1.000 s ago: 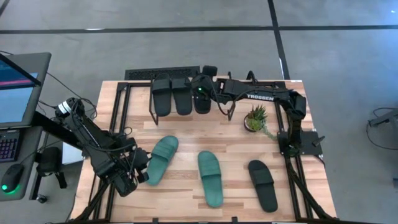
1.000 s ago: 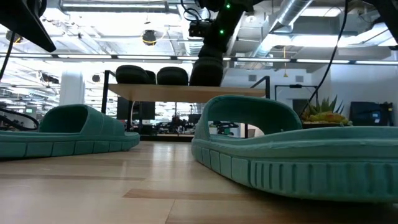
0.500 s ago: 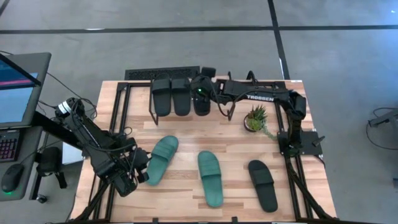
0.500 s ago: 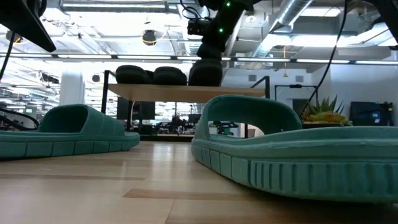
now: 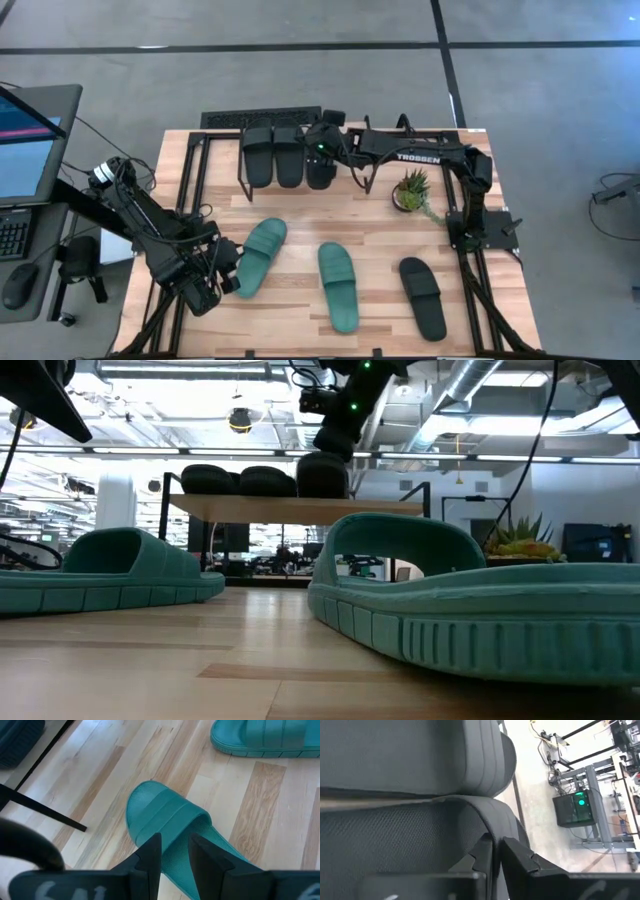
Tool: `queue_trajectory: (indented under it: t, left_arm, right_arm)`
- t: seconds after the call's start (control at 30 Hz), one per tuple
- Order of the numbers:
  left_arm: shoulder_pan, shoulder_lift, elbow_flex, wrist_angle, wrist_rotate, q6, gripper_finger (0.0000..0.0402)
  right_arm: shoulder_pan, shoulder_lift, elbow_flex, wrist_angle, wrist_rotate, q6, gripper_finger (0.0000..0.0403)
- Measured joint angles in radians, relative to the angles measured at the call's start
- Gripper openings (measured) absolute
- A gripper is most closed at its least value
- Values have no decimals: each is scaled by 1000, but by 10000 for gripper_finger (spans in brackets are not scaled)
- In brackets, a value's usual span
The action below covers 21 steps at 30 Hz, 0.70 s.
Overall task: Pick and place slides into the shelf
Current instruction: Put the black slide on the shelf
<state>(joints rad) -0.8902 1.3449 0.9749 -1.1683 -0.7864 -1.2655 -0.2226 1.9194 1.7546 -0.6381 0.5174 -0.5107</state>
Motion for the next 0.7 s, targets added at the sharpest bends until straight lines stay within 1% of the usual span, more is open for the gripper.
queue_trajectory:
  t: [0.1,0.23,0.43,0.7]
  left_arm:
    - [0,0,0,0,0,0,87]
    - [0,0,0,0,0,0,87]
    - [0,0,0,0,-2,0,87]
    - [0,0,0,0,-3,-3,87]
  right_arm:
    - [0,0,0,-1,-5,21,46]
    - [7,0,0,-4,-12,17,56]
    - [4,0,0,-19,-10,8,59]
    - [-16,0,0,-24,34,13,59]
